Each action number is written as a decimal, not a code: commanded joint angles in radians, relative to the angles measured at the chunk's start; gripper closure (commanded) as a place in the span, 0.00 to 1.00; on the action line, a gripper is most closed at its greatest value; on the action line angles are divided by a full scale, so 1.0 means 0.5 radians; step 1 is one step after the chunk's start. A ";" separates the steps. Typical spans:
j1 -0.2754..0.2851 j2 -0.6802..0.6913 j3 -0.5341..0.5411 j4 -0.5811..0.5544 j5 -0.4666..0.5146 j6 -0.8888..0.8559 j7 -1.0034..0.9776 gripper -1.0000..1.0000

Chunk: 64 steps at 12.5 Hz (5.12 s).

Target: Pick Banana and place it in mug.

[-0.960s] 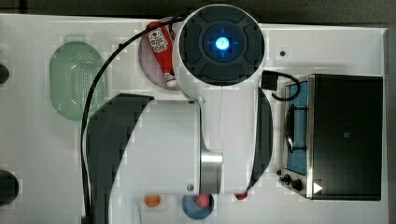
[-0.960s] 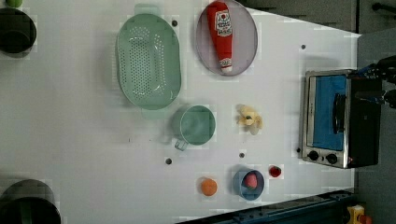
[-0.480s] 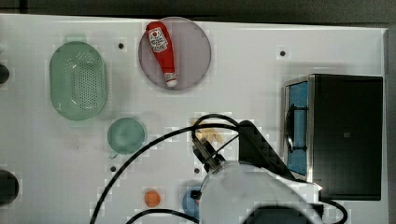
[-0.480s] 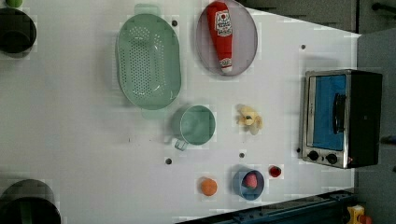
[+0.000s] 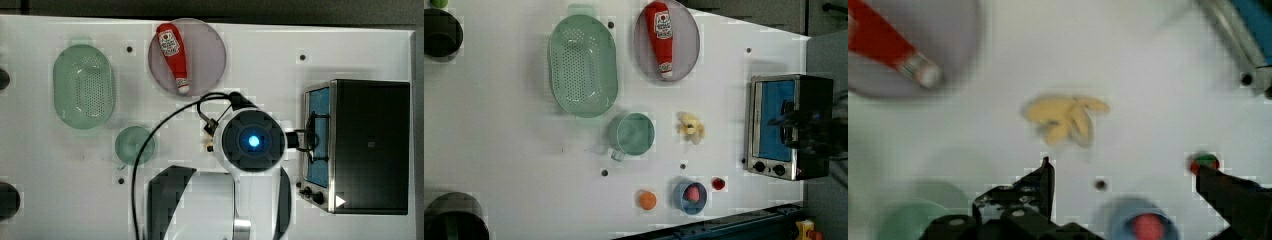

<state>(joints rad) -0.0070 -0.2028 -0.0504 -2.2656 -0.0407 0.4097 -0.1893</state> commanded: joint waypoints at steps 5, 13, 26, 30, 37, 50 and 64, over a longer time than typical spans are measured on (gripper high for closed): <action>-0.012 0.412 0.035 -0.320 0.003 0.730 -0.879 0.00; -0.022 0.961 0.033 -0.361 0.003 1.258 -1.077 0.00; -0.049 0.925 0.024 -0.407 0.029 1.494 -1.059 0.68; -0.060 0.438 0.018 -0.342 0.032 0.918 -1.059 0.68; 0.009 -0.112 0.197 -0.130 0.058 0.077 -0.744 0.68; 0.126 0.230 0.976 -0.103 0.384 0.531 0.757 0.68; 0.122 0.647 0.975 -0.128 0.071 0.935 0.994 0.00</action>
<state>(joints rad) 0.0684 0.1465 0.4426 -2.3555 -0.0006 0.8662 0.2429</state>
